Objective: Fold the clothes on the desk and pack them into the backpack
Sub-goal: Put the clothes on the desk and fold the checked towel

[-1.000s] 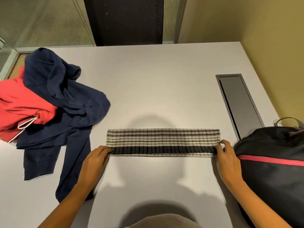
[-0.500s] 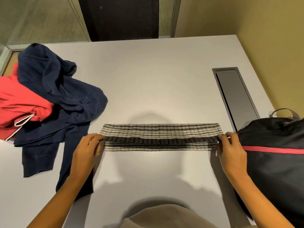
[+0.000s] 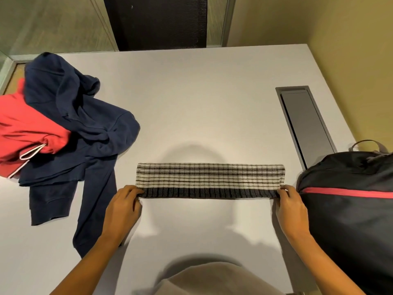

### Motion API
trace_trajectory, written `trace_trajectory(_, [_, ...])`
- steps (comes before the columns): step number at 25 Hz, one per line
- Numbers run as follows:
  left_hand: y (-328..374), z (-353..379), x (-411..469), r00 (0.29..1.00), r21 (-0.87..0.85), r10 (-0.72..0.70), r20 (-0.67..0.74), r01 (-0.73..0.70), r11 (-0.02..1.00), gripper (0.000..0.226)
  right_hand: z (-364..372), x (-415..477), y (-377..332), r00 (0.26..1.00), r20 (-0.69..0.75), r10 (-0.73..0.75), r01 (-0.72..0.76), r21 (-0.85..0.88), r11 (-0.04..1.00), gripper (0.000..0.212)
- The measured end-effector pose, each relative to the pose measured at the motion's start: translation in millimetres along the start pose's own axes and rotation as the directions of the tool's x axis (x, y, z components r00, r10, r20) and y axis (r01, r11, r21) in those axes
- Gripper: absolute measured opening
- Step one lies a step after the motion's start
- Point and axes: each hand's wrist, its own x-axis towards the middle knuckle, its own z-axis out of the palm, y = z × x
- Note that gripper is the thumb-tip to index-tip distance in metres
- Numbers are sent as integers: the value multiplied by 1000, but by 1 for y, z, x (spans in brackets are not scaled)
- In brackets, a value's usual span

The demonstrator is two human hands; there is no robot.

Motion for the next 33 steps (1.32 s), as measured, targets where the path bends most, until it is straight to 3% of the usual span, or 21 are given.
trace_trajectory(3, [11,-5,7,999,5,3,-47,-2,1000,36,-7,5,-15,998,-26,52,-52,9,999,40])
trace_trajectory(6, [30,-1,23,998,-38,-42,-36,40,998,32,-7,15,-46,995,-95,7,5,119,993,49])
trace_trajectory(8, [45,10,36,1000,-71,-17,9,18,997,37,6,21,-79,999,-49,-20,29,209,978,60])
trace_trajectory(10, [57,24,46,998,-76,35,48,-32,997,44,21,21,-120,993,8,-118,111,286,952,61])
trace_trajectory(12, [62,37,50,995,-46,52,87,-48,998,49,36,19,-160,956,5,-294,272,358,893,49])
trace_trajectory(14, [60,46,52,990,-5,31,135,-31,1000,54,45,17,-188,913,71,-401,349,373,860,53])
trace_trajectory(19, [42,57,50,982,121,9,186,-32,992,62,62,23,-170,880,177,-441,400,225,888,65])
trace_trajectory(26, [32,55,49,986,173,9,164,-38,984,67,49,35,-76,950,223,-218,222,7,975,74])
trace_trajectory(30, [21,49,48,987,203,8,161,-41,978,67,39,37,-27,975,186,-119,116,28,993,75])
trace_trajectory(33, [22,48,46,989,202,0,147,-30,979,65,41,39,-39,985,174,-20,13,44,999,75])
